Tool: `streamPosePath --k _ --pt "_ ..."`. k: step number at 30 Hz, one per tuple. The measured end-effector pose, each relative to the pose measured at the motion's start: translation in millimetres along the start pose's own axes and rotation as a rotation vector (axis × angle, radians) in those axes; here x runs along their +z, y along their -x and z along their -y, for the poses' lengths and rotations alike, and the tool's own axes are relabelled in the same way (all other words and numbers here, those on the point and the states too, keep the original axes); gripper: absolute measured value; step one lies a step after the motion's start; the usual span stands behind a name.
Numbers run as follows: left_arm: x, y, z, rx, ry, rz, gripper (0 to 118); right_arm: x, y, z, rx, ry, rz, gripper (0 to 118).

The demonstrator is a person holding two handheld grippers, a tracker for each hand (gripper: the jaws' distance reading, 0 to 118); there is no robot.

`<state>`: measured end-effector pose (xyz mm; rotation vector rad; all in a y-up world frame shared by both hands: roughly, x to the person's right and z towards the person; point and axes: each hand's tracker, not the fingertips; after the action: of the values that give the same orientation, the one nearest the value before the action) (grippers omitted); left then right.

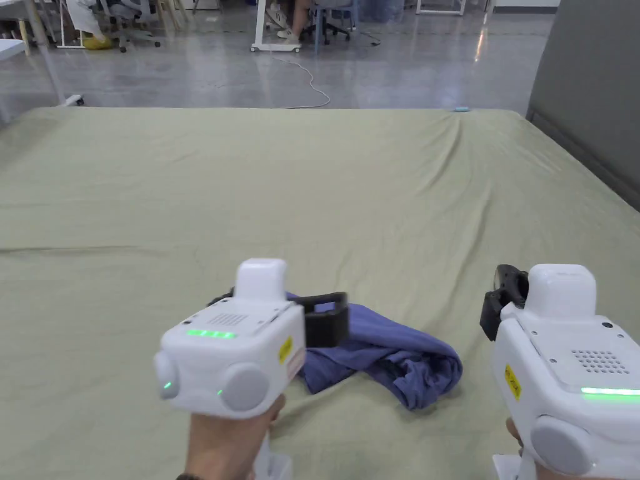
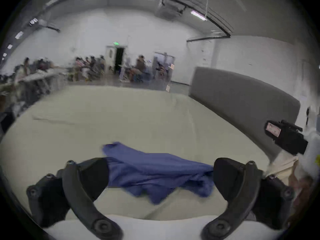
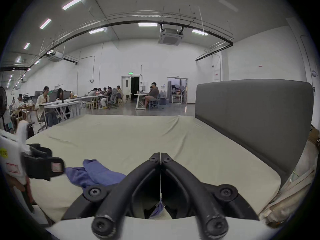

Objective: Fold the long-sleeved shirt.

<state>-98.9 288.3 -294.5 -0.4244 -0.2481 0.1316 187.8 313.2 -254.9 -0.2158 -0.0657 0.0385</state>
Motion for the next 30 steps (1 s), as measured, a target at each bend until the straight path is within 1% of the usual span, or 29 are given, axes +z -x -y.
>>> streamPosePath --k 1,2,3,4,5,6,7,10,14,15,16,17,18,19,20,24,25,26,28,30 --pt "15 9 6 -0.004 -0.018 -0.056 114 0 1 1 -0.005 0.002 0.002 0" --pt "26 15 12 -0.004 -0.034 -0.101 98 1 2 2 -0.007 0.003 0.002 0" --pt "33 23 17 -0.004 -0.044 -0.147 52 1 2 2 -0.008 0.005 -0.002 0" --pt "36 28 24 0.011 -0.022 -0.174 13 1 4 3 -0.005 0.009 -0.004 0" --pt "39 33 29 0.046 0.012 -0.178 0 1 5 3 0.002 0.015 -0.002 0" --pt "44 40 34 0.08 -0.003 -0.137 0 1 6 3 0.008 0.021 -0.004 0" --pt "43 43 37 0.101 0.055 -0.11 0 1 7 3 0.008 0.025 -0.007 0" --pt "44 42 40 0.089 0.06 -0.128 0 3 8 3 -0.004 0.03 -0.019 0" --pt "21 50 27 0.088 0.082 -0.119 0 4 9 2 -0.005 0.03 -0.026 0" --pt "10 56 24 0.085 0.1 -0.111 11 4 9 3 -0.002 0.033 -0.029 0" --pt "-2 61 21 0.085 0.152 -0.105 34 3 9 3 0.0 0.035 -0.03 0" --pt "-21 68 16 0.101 0.255 -0.119 67 2 9 3 0.002 0.037 -0.03 0" --pt "-43 76 15 0.108 0.31 -0.142 107 0 8 4 0.003 0.041 -0.028 0" --pt "-66 86 15 0.104 0.379 -0.145 118 -2 8 5 0.003 0.045 -0.028 0" --pt "-84 94 15 0.107 0.418 -0.144 118 -4 7 6 0.001 0.05 -0.03 0" --pt "-148 121 11 0.058 0.477 -0.263 118 -11 5 11 0.006 0.077 -0.024 0" --pt "-163 130 11 0.056 0.501 -0.258 118 -12 4 13 0.011 0.089 -0.021 0" --pt "-175 135 10 0.052 0.533 -0.286 118 -14 4 14 0.017 0.1 -0.018 0" --pt "-192 143 10 0.064 0.564 -0.286 118 -18 2 15 0.027 0.116 -0.013 0" --pt "-209 150 14 0.084 0.64 -0.26 118 -22 0 17 0.031 0.129 -0.006 0"
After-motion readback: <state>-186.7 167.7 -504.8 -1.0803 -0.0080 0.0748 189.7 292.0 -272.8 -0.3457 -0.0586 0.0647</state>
